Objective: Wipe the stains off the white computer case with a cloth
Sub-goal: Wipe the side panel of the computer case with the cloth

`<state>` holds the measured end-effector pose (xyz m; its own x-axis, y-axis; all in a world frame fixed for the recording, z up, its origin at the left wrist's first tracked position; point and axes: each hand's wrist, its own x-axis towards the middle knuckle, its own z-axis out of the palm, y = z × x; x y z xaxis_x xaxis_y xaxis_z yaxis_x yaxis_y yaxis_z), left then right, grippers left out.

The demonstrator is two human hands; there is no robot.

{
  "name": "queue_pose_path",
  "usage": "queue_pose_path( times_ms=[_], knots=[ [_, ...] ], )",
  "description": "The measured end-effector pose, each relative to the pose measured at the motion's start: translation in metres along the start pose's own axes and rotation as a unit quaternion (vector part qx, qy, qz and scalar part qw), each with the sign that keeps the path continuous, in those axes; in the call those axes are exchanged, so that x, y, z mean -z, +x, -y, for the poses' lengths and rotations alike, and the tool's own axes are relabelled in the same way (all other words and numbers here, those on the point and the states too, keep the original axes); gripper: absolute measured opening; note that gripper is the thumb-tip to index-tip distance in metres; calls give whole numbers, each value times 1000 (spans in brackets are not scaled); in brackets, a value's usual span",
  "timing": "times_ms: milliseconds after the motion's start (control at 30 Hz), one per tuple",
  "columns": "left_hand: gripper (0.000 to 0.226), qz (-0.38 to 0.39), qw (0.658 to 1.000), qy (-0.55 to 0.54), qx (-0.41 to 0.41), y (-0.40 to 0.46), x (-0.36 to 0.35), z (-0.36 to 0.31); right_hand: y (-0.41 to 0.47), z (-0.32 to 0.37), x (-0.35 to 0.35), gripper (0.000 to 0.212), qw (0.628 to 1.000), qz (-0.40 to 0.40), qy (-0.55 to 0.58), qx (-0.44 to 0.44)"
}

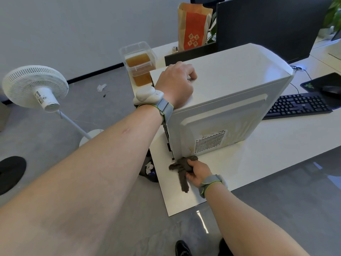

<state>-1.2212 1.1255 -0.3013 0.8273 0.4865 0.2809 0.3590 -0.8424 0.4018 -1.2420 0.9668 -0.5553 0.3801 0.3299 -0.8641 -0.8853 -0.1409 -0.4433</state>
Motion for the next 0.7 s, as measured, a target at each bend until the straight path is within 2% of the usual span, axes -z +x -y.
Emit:
queue_pose_path(
  times_ms=[267,333,567,700],
  knots=[
    [39,6,1000,12,-3,0,0,0,-11,8,-1,2,998,-23,38,50],
    [39,9,1000,15,-4,0,0,0,-17,9,-3,2,997,-19,57,50],
    [38,24,999,34,-17,0,1,1,-50,22,-12,26,986,31,150,65],
    [39,27,999,36,-22,0,2,-1,-91,42,-18,32,970,96,202,101]
  ],
)
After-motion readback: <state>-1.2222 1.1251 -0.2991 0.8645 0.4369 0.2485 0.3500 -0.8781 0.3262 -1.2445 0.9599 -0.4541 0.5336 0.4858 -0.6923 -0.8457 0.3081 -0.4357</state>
